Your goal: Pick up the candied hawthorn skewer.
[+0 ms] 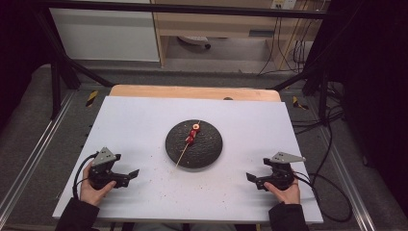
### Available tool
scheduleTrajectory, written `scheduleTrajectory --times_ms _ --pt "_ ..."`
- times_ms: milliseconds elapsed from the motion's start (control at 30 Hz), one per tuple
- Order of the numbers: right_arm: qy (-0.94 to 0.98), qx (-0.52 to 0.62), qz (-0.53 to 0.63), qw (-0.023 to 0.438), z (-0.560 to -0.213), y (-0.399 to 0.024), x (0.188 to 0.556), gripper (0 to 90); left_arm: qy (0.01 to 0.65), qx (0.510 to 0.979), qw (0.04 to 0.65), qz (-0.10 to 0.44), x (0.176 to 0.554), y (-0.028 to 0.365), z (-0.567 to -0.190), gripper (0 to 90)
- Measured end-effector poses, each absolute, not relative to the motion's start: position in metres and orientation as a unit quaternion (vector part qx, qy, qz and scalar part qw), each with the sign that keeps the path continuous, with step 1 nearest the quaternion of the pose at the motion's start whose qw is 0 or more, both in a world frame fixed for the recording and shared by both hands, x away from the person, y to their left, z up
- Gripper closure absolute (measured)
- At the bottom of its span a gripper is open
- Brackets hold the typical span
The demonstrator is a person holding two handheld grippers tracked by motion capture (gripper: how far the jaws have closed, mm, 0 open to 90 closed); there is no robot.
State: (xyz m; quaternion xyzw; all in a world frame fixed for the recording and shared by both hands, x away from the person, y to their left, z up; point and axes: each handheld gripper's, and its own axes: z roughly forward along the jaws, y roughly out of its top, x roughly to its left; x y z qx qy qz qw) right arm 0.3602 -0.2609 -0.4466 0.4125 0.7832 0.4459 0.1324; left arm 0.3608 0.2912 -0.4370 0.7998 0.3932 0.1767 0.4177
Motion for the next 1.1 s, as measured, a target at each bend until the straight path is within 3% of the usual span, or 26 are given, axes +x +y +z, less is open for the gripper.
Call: scheduleTrajectory --times_ms 567,1100 --pt "0.782 0.416 0.446 0.134 -0.446 -0.261 0.360 1.7 0.396 0.797 0.424 0.166 0.362 0.274 -0.429 4.2" --pt "0.780 0.415 0.448 0.139 -0.444 -0.262 0.360 1.7 0.398 0.805 0.406 0.171 0.373 0.235 -0.407 5.6"
